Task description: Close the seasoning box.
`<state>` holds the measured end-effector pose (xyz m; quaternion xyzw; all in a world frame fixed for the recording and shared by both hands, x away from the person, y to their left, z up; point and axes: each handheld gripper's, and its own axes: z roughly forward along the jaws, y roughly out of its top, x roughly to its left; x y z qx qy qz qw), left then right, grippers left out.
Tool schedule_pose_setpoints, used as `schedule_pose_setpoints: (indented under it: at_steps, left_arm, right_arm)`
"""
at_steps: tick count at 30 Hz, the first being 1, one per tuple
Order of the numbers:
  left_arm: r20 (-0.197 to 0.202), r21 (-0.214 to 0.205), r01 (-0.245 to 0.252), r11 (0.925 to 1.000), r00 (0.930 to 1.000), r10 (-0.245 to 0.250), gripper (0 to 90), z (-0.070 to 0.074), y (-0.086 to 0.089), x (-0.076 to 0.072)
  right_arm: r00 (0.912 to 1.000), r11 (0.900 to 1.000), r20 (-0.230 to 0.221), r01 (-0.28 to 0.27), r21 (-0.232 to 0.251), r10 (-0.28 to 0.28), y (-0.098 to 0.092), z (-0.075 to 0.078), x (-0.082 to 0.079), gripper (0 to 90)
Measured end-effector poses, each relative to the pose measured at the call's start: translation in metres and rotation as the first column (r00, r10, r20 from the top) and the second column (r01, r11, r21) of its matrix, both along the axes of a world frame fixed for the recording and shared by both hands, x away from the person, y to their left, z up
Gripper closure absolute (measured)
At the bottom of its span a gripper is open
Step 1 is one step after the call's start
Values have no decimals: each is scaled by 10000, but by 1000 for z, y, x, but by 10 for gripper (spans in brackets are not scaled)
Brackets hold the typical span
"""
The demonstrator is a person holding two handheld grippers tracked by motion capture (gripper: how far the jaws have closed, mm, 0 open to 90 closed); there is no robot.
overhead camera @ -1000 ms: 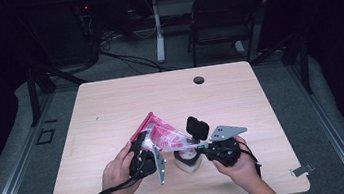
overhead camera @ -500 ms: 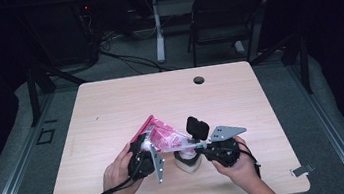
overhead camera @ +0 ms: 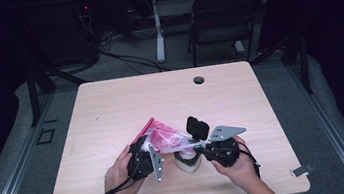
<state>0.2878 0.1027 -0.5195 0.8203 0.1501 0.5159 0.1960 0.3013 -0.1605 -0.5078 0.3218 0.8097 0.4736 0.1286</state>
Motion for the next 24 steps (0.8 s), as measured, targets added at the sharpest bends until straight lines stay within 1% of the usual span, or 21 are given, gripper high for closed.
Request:
schedule_pose_setpoints:
  at_steps: [3, 4, 7, 8, 9, 10, 12, 14, 16, 17, 18, 19, 20, 24]
  left_arm:
    - [-83, -175, -14, 9998, 10000, 13, 710, -1, 1, 1]
    - [-137, -259, -49, 9997, 9999, 46, 711, -2, 1, 1]
    - [-167, -303, -42, 9995, 9999, 37, 713, -3, 2, 2]
    - [-218, -324, -49, 9995, 9998, 42, 714, -3, 3, 2]
    - [-267, -401, -80, 9992, 9996, 69, 714, -3, 3, 2]
    - [-289, -396, -75, 9992, 9996, 64, 714, -4, 4, 3]
    - [-425, -668, -109, 9977, 9991, 81, 716, -5, 5, 3]
    - [-481, -703, -85, 9975, 9988, 51, 716, -5, 6, 4]
    - [-550, -817, -83, 9966, 9985, 38, 717, -6, 6, 5]
    - [-606, -837, -55, 9965, 9982, 4, 717, -7, 7, 5]
    - [-606, -837, -55, 9965, 9982, 4, 717, -7, 7, 5]
    - [-682, -972, -42, 9953, 9977, -25, 717, -7, 8, 6]
    - [-739, -1027, -18, 9947, 9972, -58, 717, -7, 8, 6]
    - [-866, -1229, -5, 9924, 9962, -102, 719, -9, 8, 7]
  right_arm:
    - [10000, 10000, 15, 5, 15, -5, 0, 1, 0, 889]
    - [10000, 10000, 37, 13, 88, -13, 1, 1, 0, 883]
    - [10000, 10000, 51, -6, 70, 5, 1, 2, 0, 879]
    - [10000, 9997, 66, -7, 254, 5, 1, 3, -1, 866]
    - [10000, 9997, 66, -7, 254, 5, 1, 3, -1, 866]
    - [10000, 9996, 66, 2, 284, -4, 1, 4, -1, 855]
    - [9999, 9990, 147, -40, 451, 33, 1, 5, -2, 827]
    - [9999, 9990, 145, -65, 442, 58, 1, 5, -2, 816]
    - [9999, 9985, 157, -51, 547, 43, 1, 5, -3, 789]
    - [9999, 9978, 124, -87, 659, 79, 1, 5, -2, 759]
    - [9999, 9978, 124, -87, 659, 79, 1, 5, -2, 759]
    - [9999, 9975, 29, -155, 691, 154, 0, 5, -1, 731]
    - [9999, 9975, 29, -155, 691, 154, 0, 5, -1, 731]
    - [9999, 9971, 48, -150, 740, 147, 2, 5, -2, 682]
